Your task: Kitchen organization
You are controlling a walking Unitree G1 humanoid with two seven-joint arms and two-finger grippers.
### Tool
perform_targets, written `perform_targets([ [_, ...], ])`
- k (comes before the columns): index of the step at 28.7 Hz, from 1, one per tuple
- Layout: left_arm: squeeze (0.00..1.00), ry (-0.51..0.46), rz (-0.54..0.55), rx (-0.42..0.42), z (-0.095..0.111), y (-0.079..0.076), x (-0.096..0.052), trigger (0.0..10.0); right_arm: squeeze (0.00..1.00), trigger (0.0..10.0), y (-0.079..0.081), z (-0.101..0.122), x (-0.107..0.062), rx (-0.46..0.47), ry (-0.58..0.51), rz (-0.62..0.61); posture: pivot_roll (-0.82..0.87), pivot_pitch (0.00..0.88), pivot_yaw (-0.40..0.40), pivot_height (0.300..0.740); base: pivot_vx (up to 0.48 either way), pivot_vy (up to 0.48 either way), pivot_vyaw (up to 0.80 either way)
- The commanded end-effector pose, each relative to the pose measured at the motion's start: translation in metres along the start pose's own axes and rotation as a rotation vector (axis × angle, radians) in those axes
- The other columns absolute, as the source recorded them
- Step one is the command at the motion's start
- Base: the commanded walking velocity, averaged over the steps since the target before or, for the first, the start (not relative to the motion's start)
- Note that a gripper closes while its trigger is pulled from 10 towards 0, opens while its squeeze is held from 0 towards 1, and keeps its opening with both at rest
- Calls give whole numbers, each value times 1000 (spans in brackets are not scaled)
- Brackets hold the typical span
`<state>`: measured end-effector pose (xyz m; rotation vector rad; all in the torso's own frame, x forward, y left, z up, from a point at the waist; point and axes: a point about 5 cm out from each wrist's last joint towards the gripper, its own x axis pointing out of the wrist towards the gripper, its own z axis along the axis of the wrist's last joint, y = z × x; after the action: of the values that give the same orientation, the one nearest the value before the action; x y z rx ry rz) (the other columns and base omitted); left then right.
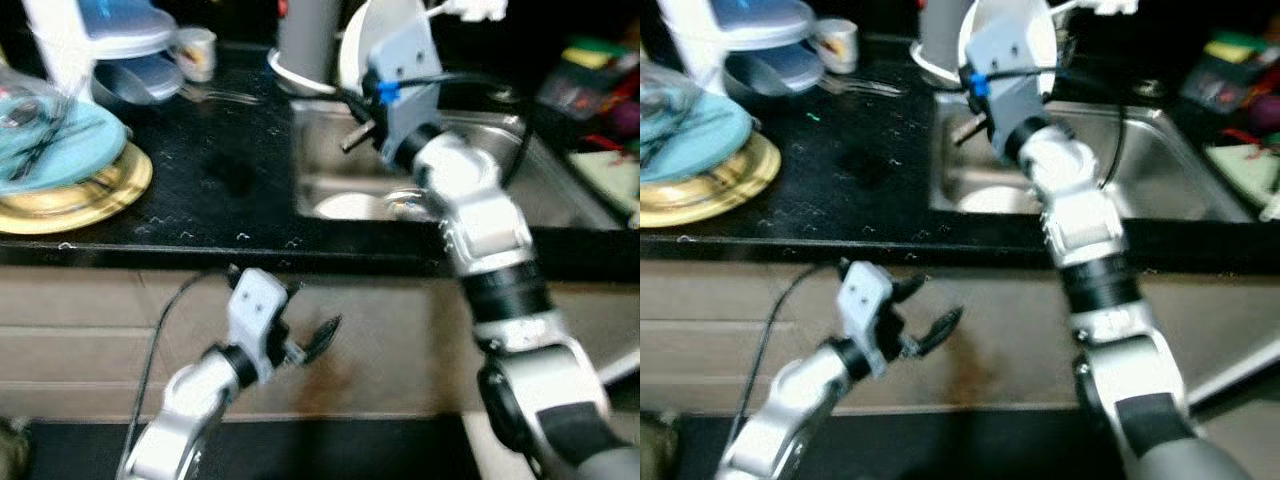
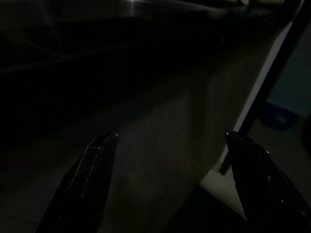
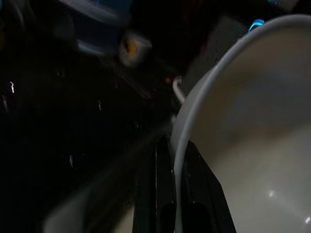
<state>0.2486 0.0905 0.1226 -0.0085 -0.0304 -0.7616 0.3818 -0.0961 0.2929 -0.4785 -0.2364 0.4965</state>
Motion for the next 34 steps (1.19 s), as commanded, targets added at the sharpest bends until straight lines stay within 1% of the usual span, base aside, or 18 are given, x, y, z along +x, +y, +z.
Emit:
perform_targets([
  [1, 0, 9, -6, -7, -1, -1, -2, 10000, 0, 10000, -2, -1, 2, -23, 27, 1, 118, 63, -140, 740, 0, 0, 0],
  [2, 0, 13, -2, -4, -1, -1, -2, 10000, 0, 10000, -4, -7, 5, -21, 69, -9, 119, 65, -141, 740, 0, 0, 0],
  [3, 0, 13, -2, -4, -1, -1, -2, 10000, 0, 10000, -4, -7, 5, -21, 69, -9, 119, 65, -141, 740, 0, 0, 0],
  [4, 0, 18, 2, 1, 0, -1, -3, 10000, 0, 10000, -7, -14, 8, -11, 109, -17, 120, 69, -142, 740, 0, 0, 0],
  [6, 0, 18, 2, 1, 0, -1, -3, 10000, 0, 10000, -7, -14, 8, -11, 109, -17, 120, 69, -142, 740, 0, 0, 0],
  [7, 0, 22, 10, 8, 0, 0, -5, 10000, 0, 10000, -10, -21, 10, -4, 146, -31, 122, 71, -144, 740, 0, 0, 0],
  [8, 0, 22, 10, 8, 0, 0, -5, 10000, 0, 10000, -10, -21, 10, -4, 146, -31, 122, 71, -144, 740, 0, 0, 0],
  [10, 0, 34, 53, 27, 0, 4, -12, 10000, 0, 10000, -21, -33, 15, 2, 219, -61, 129, 89, -156, 740, 0, 0, 0],
  [13, 0, 39, 72, 34, 0, 5, -15, 10000, 0, 10000, -24, -37, 16, -1, 242, -69, 129, 92, -157, 740, 0, 0, 0],
  [19, 0, 41, 89, 35, 1, 4, -18, 10000, 0, 10000, -21, -38, 18, 7, 242, -62, 134, 104, -162, 740, 0, 0, 0],
  [22, 0, 53, 88, 39, 0, 4, -20, 10000, 0, 10000, -17, -39, 20, 12, 239, -53, 134, 108, -158, 740, 0, -453, 0],
  [24, 0, 42, 99, 30, 1, 5, -19, 10000, 0, 10000, -14, -39, 21, 14, 234, -43, 130, 107, -155, 740, 0, -441, 0],
  [26, 0, 33, 109, 25, 2, 6, -19, 10000, 0, 10000, -14, -40, 22, 15, 232, -40, 130, 107, -155, 740, 0, -431, 0],
  [34, 0, 28, 115, 20, 3, 5, -18, 10000, 0, 10000, -17, -39, 23, 20, 222, -36, 122, 106, -155, 740, 0, 0, 0],
])
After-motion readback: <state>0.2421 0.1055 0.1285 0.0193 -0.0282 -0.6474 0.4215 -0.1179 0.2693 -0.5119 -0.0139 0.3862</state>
